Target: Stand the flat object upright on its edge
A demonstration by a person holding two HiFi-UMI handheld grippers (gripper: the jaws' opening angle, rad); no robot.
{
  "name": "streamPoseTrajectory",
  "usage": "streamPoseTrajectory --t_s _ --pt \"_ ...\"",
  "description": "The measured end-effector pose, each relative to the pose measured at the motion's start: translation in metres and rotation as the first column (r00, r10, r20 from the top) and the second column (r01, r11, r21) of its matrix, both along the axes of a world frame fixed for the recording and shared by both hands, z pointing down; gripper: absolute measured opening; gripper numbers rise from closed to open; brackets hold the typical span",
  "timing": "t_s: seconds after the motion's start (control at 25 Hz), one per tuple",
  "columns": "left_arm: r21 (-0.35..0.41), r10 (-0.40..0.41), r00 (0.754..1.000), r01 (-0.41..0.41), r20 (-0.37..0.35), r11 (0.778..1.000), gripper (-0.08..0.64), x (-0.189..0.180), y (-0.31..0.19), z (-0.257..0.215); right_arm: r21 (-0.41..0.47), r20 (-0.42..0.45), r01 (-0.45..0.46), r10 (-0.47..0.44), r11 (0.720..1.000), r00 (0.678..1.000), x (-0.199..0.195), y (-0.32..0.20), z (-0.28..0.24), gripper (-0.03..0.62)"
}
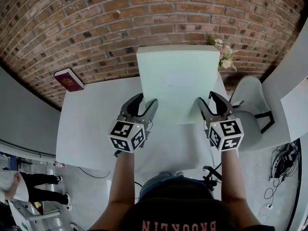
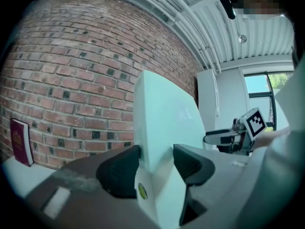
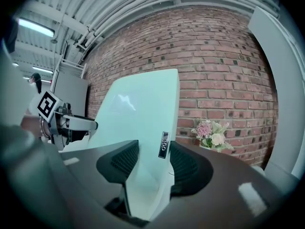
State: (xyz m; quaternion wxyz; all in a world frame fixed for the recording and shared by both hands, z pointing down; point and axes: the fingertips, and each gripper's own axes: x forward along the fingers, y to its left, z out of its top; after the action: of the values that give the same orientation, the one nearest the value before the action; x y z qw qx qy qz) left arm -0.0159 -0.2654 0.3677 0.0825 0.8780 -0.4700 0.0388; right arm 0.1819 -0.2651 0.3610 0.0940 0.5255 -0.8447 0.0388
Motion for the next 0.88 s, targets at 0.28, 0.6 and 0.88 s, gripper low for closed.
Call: streamPoseTrajectory --t_s 0.28,0.6,0.88 --pt "0.024 -0.007 0.996 0.005 0.093 1.0 0.233 -0.003 -0.003 0.008 0.015 -0.055 -0.011 0.011 1.0 0.998 -0.004 0.0 0.008 0.19" --pt "0.042 -0.008 0.998 0.005 0.07 0.999 0.233 -0.005 -0.01 0.021 0.01 -0.042 0.007 -0.006 1.0 0.999 -0.005 -0.007 0.022 0.181" --pt "0.05 -0.014 0.994 0.009 0.11 0.999 0.23 -0.005 -0.027 0.039 -0.028 -0.062 -0.003 0.002 1.0 0.998 -0.005 -0.023 0.045 0.175"
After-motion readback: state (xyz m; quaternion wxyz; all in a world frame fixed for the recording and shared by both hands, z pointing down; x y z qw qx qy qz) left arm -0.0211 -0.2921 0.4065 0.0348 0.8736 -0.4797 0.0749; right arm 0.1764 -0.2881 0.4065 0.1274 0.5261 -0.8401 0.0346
